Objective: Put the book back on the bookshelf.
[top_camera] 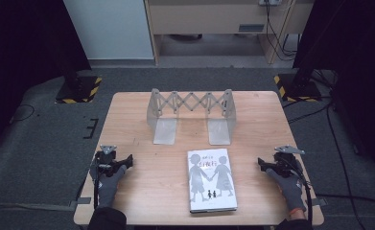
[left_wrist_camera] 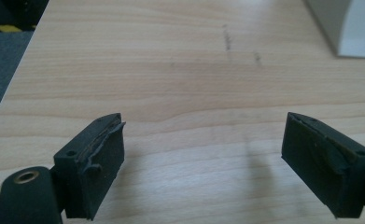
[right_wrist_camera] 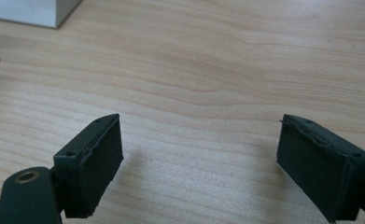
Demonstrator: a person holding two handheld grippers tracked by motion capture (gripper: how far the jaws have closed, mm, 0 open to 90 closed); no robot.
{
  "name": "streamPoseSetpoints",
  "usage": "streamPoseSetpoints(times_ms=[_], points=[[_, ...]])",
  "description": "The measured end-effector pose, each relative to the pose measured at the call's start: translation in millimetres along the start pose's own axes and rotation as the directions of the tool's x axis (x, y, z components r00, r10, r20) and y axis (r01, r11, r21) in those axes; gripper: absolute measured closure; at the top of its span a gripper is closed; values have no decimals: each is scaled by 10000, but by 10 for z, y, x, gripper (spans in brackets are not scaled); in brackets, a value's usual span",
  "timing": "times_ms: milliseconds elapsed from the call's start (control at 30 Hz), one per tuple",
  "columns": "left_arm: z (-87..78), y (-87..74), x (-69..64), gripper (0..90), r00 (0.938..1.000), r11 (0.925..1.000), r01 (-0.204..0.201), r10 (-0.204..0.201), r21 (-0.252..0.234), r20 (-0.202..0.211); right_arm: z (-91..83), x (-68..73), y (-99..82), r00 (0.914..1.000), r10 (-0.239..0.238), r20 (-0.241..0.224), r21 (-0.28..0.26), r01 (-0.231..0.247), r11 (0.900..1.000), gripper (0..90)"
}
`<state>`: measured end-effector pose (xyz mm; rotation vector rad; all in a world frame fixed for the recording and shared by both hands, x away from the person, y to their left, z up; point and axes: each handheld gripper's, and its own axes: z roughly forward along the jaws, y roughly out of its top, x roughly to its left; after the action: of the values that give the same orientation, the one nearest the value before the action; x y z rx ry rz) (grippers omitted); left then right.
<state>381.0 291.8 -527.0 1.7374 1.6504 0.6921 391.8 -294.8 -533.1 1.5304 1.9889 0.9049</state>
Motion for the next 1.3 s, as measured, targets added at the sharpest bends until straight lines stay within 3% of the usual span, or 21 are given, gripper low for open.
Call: streamPoseSetpoints(times_ms=[233, 500, 667, 800, 900, 1300], points=[[-102, 27, -244, 121, 9969, 9990, -319, 340, -313, 704, -136, 53, 24, 9992, 221, -348, -551, -239, 9982, 167], [-210, 46, -540, 122, 9859, 9929, -930, 1021, -738, 1322, -238, 167, 54, 9963, 229, -832, -828, -298, 9961, 178], [-249, 33, -608, 126, 9801, 9923, -910, 1041, -836, 1692, -282, 219, 67, 9908, 489, -1265, -914, -607, 9940, 181], [-270, 37, -665, 126, 9748, 9917, -916, 1078, -903, 1951, -318, 301, 90, 9881, 382, -1487, -1034, -540, 9932, 181], [-279, 23, -724, 123, 9694, 9913, -941, 1123, -923, 2185, -333, 367, 95, 9827, 436, -1799, -1015, -627, 9929, 181], [-308, -17, -975, 117, 9465, 9864, -1347, 1563, -944, 2824, -356, 605, 110, 9744, 18, -2247, -1263, -309, 9915, 177]])
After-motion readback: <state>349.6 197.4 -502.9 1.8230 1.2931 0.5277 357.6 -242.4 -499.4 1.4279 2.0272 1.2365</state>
